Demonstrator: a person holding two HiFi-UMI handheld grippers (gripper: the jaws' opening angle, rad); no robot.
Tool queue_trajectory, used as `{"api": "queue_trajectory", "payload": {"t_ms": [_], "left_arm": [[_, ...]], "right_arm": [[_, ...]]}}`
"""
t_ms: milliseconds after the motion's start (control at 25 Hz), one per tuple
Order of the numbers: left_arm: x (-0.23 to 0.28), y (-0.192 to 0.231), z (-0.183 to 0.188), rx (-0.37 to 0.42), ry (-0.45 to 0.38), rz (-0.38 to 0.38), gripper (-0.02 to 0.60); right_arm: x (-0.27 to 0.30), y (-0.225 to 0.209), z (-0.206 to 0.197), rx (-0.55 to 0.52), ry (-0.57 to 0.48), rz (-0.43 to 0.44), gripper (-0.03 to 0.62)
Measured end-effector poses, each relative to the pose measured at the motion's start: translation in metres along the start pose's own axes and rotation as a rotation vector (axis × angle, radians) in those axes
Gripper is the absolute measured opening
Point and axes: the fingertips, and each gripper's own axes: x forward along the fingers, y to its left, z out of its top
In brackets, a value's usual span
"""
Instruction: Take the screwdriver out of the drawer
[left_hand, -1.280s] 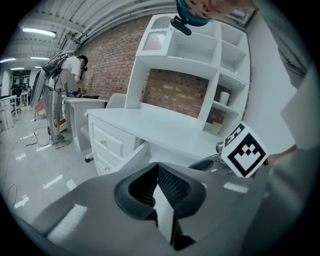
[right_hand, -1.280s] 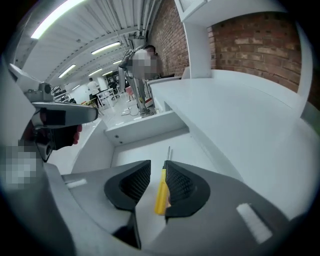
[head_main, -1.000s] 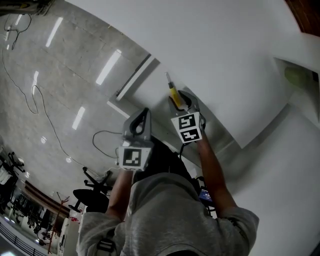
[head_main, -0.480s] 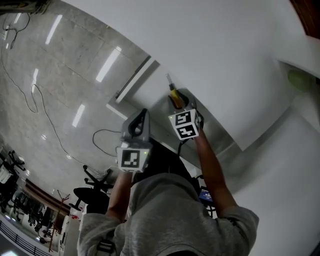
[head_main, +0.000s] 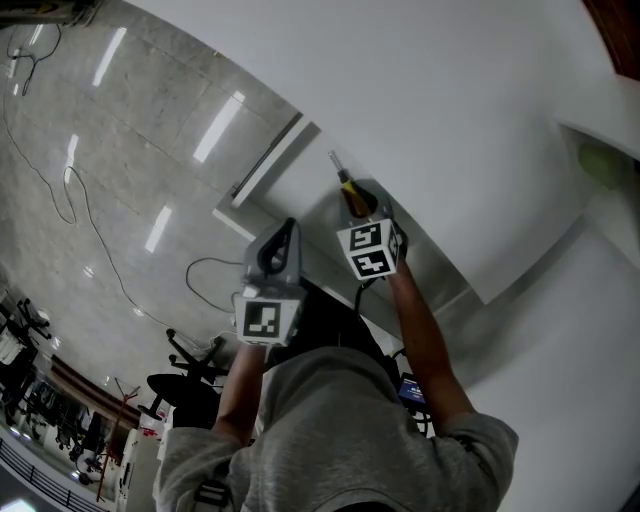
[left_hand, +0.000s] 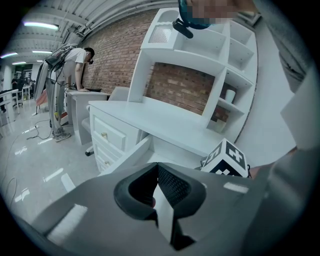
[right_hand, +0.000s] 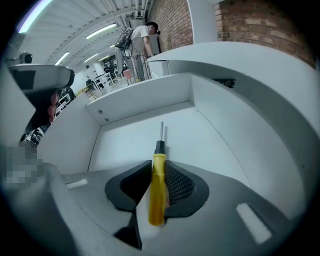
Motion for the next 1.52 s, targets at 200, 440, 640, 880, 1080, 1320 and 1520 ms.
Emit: {"api": "queue_trajectory", "payload": {"t_ms": [200,440,640,880,1080,1320,1520], "left_arm": [[-0.003,0.0,0.001,0.009,-0.004,-0.001,0.012],[-0.007,-0.003,0.006,0.017,-0.012,-0.003,0.012],[-0.01,-0.006,0.014,0.025,-0.027,-0.006,0.012],[-0.02,-0.012,0.02,0.041,-0.041,-0.017,0.012],[-0.028,-0.015,0.029,0.059,-0.07,-0.029,0.012],[-0.045,-0.021,0.04,0.118,-0.1,-0.055,0.012],[-0.057,-0.032,0.06,0.117,-0.127,-0.071,0.012]], "right_arm": [[-0.001,0.001,0.0,-0.002,-0.001,0.001,0.084],[-0.005,0.003,-0.003,0.008,-0.016,0.013,0.083],[-0.015,0.004,0.002,0.014,-0.027,0.014,0.083],[-0.029,0.013,0.007,0.021,-0.056,0.02,0.081],[-0.043,0.02,0.011,0.013,-0.082,0.009,0.081],[-0.079,0.025,0.025,0.016,-0.136,-0.014,0.081],[-0.115,0.025,0.036,0.052,-0.193,-0.045,0.081]]}}
